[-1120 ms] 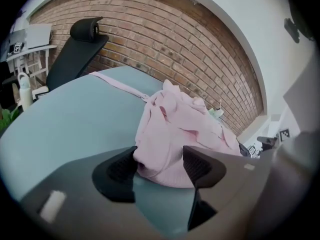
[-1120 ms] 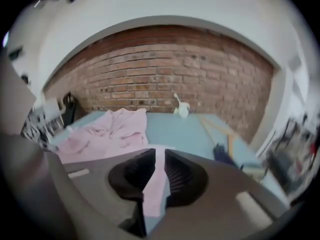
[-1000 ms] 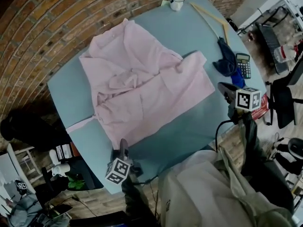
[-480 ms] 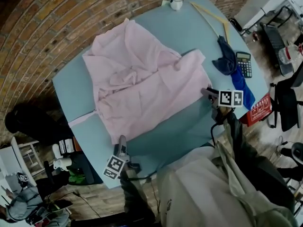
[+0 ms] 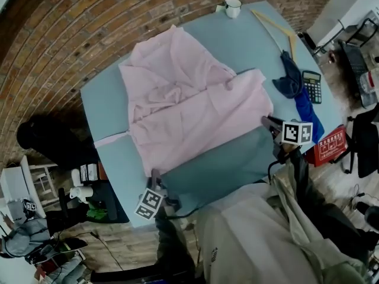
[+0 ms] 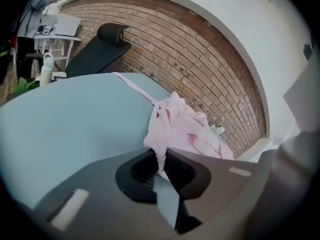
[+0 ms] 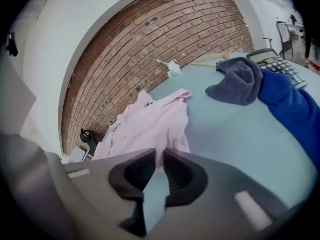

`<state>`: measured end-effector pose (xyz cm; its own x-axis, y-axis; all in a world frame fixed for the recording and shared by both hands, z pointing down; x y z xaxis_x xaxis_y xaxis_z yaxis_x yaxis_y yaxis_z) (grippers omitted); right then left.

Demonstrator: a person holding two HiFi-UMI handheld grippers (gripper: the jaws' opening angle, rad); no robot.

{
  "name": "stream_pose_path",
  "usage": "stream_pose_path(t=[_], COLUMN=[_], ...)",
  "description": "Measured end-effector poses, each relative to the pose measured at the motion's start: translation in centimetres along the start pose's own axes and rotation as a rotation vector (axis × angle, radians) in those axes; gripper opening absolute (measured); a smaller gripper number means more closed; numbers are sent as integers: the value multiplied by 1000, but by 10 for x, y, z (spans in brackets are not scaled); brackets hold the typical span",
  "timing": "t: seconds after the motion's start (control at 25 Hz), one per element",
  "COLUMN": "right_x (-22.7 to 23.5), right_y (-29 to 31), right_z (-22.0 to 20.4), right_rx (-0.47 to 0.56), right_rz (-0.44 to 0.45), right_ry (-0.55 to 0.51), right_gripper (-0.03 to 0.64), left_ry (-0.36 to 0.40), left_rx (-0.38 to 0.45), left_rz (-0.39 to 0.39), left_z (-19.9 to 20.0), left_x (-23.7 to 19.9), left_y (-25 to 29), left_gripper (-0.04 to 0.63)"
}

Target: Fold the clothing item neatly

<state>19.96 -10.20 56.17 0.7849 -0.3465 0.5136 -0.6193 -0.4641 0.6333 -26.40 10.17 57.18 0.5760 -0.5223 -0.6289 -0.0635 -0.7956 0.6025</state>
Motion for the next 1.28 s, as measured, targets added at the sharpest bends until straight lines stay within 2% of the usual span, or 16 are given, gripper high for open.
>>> stream_pose_path(t=[0.24,0.44,0.6,0.76,0.92,1.04,1.28], right_x=[-1,3,12,11,-7,-29,-69], right_y=[-40,-85,-110,-127,-139,-133,-88], right_z=[-36,-69,-100,-110,-80,-33,54], right_rx=[-29,-72,-104,-96,-62,-18,56], right_rz=[29,50,52,51,84,133,204], right_ry=[-40,-62,-25,-50,-167,-279,-463], right_gripper=[54,54,54,54,54,54,54], left_ry=[-98,-139,-195,-183,-188,-164,-164], left_rx=[13,-7,15,41,114,185,258], left_rz=[37,76,101,91,-5,-83,-159], left_z=[-40,-90,-125,-134,-107,-61,27], left_x=[-21,-32,-44,-36,-9,17,56], left_y=[-53,-104,-132,-152,-169,-166,-126], left_gripper=[34,34,34,34,34,34,34])
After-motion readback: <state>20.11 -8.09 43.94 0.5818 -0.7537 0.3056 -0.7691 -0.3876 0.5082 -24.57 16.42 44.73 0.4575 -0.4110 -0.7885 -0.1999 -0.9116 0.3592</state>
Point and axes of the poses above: the fingertips, and each gripper's own axes: y forward along the fingers, x to its right, z out of its top, the point moved 2 cm from there along -y, backward along the fingers, and after that the axes turned 8 degrees about -y, right-handed, at the moved point
